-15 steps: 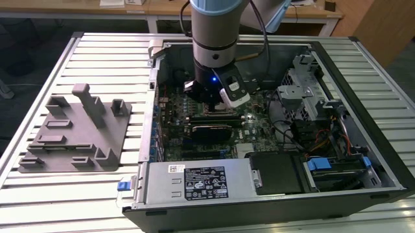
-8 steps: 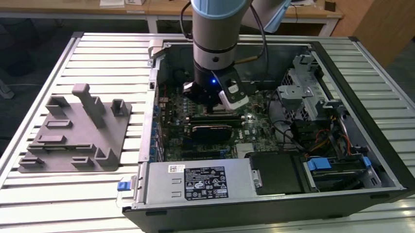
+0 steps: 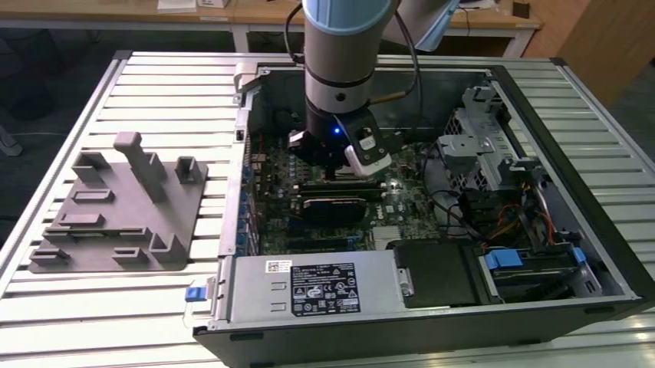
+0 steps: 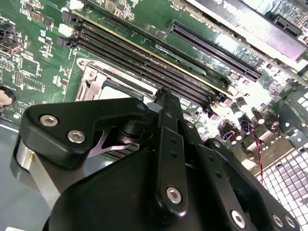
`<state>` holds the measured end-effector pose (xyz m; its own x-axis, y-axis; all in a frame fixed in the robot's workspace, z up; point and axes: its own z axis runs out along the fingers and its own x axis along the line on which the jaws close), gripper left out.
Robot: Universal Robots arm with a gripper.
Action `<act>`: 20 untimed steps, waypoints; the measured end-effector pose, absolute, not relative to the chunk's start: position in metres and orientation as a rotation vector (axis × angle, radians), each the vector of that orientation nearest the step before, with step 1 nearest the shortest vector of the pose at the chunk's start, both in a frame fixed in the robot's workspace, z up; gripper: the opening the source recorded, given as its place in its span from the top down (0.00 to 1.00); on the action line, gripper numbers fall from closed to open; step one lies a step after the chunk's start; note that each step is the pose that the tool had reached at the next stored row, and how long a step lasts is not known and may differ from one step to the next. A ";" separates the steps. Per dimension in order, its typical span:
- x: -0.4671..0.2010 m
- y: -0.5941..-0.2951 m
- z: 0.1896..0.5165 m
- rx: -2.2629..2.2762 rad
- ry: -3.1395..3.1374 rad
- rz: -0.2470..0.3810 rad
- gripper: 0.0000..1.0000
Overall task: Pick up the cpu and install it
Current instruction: 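Install the second cpu locking lever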
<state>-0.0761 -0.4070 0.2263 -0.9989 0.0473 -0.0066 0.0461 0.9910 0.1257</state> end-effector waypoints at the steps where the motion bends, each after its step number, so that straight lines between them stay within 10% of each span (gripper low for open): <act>1: -0.076 -0.407 0.226 0.073 3.125 0.199 0.89; 20: -0.086 -0.413 0.210 0.073 3.120 0.274 0.89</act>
<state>-0.0855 -0.4128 0.2095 -0.9989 0.0474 -0.0043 0.0459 0.9836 0.1743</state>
